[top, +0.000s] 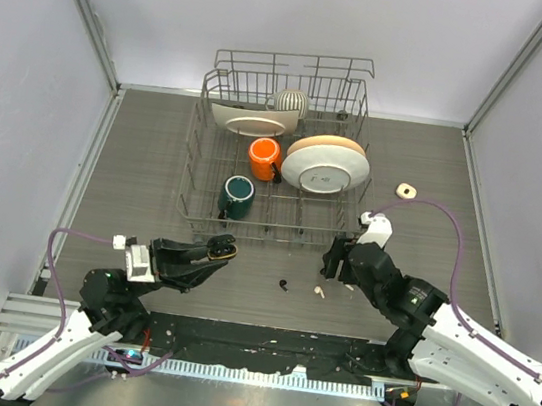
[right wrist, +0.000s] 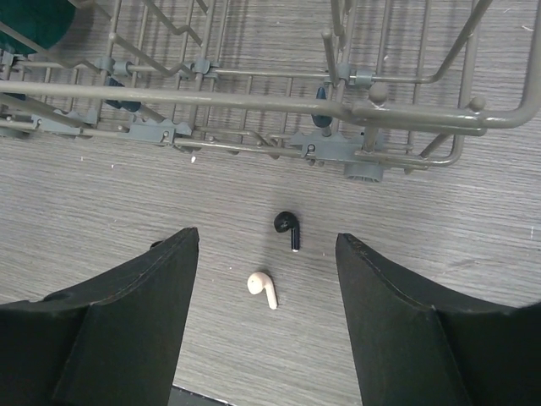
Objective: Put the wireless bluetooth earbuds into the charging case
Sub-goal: Pick up the earbud from the center of the board.
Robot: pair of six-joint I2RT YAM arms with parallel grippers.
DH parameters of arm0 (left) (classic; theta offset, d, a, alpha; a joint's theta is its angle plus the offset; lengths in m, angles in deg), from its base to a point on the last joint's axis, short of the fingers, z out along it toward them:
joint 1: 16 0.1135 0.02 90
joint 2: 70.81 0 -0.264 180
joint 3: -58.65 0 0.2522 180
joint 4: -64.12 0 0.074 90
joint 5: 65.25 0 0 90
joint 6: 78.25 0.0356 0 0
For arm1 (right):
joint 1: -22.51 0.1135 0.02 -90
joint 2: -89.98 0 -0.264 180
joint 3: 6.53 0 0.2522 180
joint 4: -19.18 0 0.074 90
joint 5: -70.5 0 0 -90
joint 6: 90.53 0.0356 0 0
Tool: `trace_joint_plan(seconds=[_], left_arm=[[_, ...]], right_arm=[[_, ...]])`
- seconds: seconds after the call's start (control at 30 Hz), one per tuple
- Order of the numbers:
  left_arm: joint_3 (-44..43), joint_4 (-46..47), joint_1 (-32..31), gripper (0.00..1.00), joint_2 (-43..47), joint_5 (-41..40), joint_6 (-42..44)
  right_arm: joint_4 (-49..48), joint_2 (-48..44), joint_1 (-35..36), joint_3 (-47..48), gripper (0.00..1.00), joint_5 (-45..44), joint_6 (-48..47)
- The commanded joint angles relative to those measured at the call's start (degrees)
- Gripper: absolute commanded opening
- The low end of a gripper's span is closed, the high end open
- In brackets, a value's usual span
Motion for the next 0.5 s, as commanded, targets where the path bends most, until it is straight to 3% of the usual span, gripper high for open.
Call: trace_joint_plan(seconds=[0.0,0.2,0.47], left_arm=[[4.8,1.2,-0.2,0.0,2.5,0.9,-0.3],[5.1,1.3,-0.1,0.0,1.8,0.5,0.7],[4.7,2.1,-0.1,0.0,-0.3,0.8,0.5]], right_arm=[[-6.8,-0.4,-0.3,-2.3,0.69,-0.3,-0.1],[-13.9,2.5,-0.3,-5.4,0.56,1.6,-2.5],[-19.0,8.0,-0.4,-10.3,0.53,4.2,-1.1]])
